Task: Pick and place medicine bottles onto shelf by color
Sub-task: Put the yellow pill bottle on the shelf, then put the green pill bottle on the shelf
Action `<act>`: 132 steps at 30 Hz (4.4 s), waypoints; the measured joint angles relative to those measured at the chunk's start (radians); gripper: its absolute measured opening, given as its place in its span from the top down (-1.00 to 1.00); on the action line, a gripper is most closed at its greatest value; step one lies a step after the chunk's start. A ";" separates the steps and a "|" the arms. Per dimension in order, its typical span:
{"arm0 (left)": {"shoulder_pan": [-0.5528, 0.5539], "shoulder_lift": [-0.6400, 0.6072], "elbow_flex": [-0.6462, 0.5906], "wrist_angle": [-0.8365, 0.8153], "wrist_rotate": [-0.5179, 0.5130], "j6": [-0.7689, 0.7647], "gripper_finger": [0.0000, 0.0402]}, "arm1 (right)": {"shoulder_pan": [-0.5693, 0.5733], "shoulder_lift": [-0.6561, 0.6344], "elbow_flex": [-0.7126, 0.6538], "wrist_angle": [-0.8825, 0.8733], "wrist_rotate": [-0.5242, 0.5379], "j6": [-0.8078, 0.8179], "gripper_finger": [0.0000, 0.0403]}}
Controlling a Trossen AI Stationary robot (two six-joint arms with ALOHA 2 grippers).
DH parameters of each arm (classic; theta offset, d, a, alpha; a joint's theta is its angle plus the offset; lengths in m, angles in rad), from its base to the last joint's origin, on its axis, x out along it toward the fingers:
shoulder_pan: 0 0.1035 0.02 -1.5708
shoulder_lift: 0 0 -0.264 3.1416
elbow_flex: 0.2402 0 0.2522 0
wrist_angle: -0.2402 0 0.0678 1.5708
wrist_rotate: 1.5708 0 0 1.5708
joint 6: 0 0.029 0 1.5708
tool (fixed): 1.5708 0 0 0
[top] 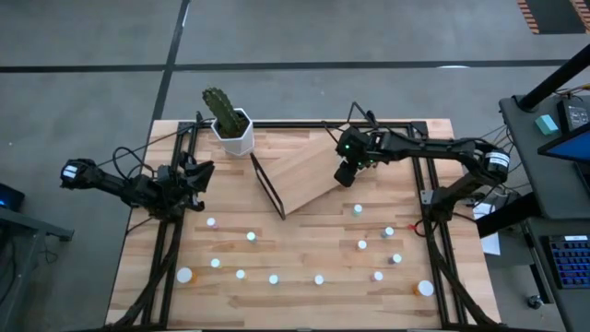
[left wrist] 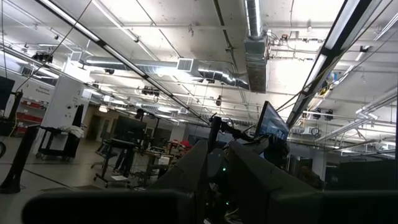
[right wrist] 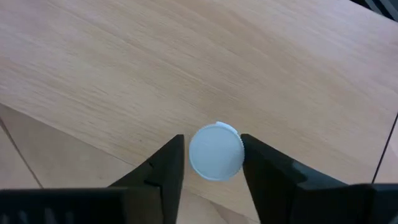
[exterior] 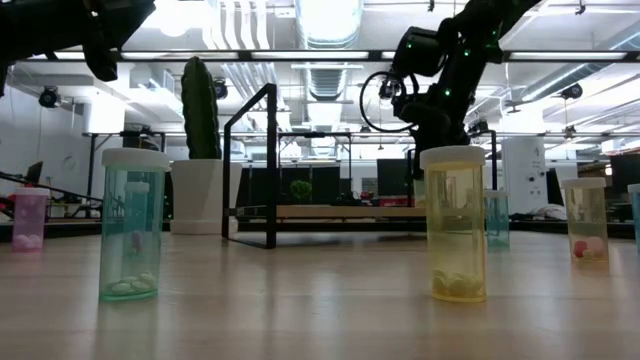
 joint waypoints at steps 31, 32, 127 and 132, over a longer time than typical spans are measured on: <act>-0.001 0.196 0.294 0.008 0.116 -0.058 0.76 | 0.413 -0.577 -0.290 0.621 0.052 -0.313 0.15; -0.001 0.220 0.325 -0.007 0.117 -0.071 0.76 | 0.413 -0.594 -0.312 0.676 0.041 -0.352 0.15; -0.151 1.138 0.987 -1.872 0.354 -1.623 -0.23 | 0.396 -0.792 -0.458 0.830 -0.201 -0.518 0.21; -0.151 1.162 1.009 -1.873 0.355 -1.609 -0.23 | 0.396 -0.792 -0.458 0.828 -0.201 -0.518 0.21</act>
